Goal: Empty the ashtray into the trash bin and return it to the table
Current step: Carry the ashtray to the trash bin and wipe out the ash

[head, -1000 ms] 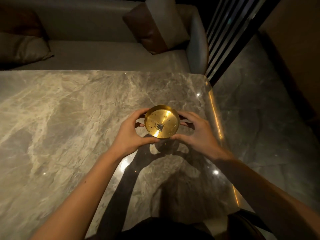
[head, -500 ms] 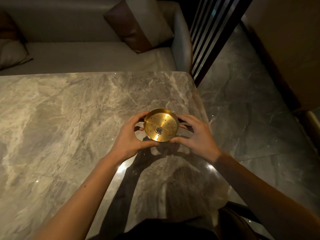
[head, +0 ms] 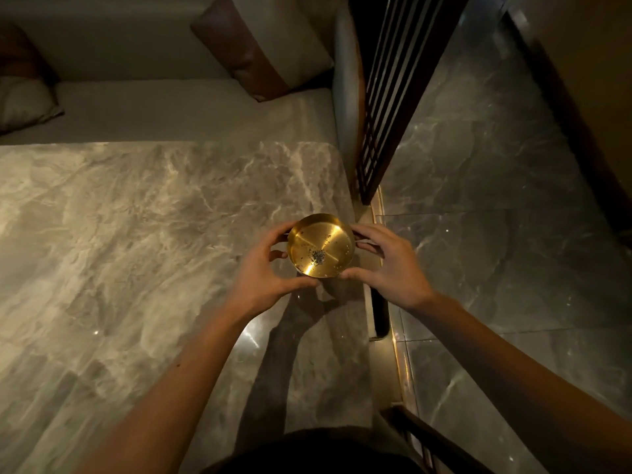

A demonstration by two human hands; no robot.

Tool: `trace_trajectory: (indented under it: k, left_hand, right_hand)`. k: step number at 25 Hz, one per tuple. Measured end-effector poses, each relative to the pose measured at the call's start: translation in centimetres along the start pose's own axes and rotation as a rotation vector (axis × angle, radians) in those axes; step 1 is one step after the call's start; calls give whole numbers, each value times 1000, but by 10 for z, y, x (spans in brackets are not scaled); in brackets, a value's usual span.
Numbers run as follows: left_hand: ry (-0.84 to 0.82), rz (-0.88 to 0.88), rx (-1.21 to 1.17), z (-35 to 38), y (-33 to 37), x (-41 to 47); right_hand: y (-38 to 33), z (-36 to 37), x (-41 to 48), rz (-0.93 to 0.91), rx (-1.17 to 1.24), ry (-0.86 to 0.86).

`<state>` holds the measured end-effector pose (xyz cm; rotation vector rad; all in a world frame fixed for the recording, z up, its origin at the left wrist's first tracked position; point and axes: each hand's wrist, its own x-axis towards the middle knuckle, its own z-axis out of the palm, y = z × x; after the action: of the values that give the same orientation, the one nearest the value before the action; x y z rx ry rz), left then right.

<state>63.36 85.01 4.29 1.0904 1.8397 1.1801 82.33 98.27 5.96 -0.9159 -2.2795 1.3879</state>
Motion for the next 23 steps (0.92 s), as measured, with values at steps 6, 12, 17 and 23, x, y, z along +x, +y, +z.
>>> trace_trajectory:
  k: [6, 12, 17, 23]
  left_hand:
    - [-34, -70, -29, 60, 23, 17]
    - [-144, -164, -79, 96, 16, 27]
    - [-245, -238, -123, 121, -1, 27]
    - [-274, -365, -144, 158, -8, 22]
  right_hand:
    - [42, -52, -14, 75, 99, -11]
    - [68, -62, -38, 275, 278, 54]
    - [92, -59, -60, 383, 307, 99]
    - [133, -63, -77, 482, 360, 102]
